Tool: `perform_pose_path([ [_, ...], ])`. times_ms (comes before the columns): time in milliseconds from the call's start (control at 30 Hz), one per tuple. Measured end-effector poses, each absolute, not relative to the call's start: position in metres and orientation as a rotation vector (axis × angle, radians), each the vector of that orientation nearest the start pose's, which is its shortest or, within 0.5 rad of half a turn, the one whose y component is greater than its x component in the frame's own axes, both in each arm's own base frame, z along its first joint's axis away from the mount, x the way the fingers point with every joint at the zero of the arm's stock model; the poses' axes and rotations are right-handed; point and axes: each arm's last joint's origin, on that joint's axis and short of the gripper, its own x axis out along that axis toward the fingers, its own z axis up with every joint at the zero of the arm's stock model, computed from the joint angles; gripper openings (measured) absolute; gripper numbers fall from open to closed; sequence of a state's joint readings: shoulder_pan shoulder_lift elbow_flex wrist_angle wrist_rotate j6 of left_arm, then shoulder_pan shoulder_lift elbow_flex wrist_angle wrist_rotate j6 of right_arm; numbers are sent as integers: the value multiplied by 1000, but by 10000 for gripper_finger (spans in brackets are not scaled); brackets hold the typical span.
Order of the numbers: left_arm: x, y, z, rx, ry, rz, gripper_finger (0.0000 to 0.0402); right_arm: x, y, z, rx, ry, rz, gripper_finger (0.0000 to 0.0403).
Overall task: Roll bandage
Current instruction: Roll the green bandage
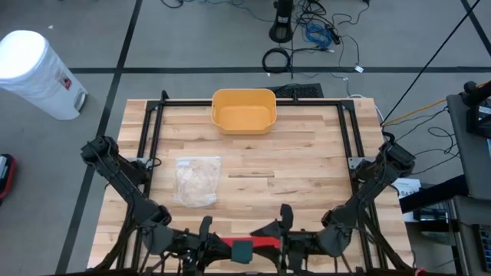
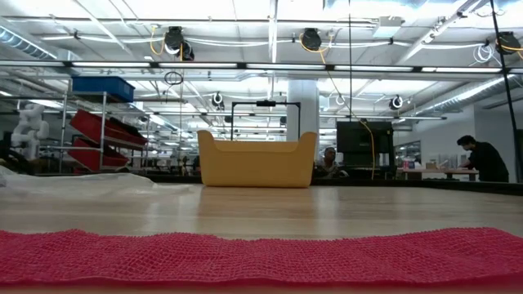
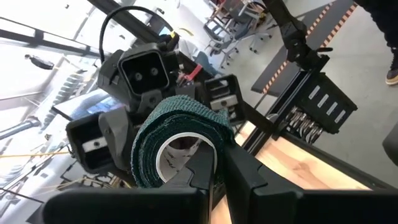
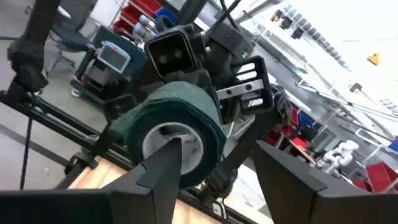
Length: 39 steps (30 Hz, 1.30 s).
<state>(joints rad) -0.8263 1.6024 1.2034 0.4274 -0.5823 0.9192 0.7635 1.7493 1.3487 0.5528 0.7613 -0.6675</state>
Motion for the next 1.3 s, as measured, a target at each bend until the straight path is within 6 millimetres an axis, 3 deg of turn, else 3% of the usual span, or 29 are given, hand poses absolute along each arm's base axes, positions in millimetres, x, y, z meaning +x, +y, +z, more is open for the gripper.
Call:
perform_pose_path([
  [267, 262, -260, 330, 889, -129, -216, 25, 309, 263, 336, -554, -128, 30, 173],
  [667, 262, -259, 330, 872, -106, -175, 27, 312, 259, 337, -569, -127, 16, 40],
  [1033, 259, -261, 331, 837, -101, -141, 123, 311, 260, 336, -581, -124, 13, 21],
  [1300, 243, -271, 332, 836, -47, -34, 154, 311, 259, 337, -590, -120, -7, 21],
])
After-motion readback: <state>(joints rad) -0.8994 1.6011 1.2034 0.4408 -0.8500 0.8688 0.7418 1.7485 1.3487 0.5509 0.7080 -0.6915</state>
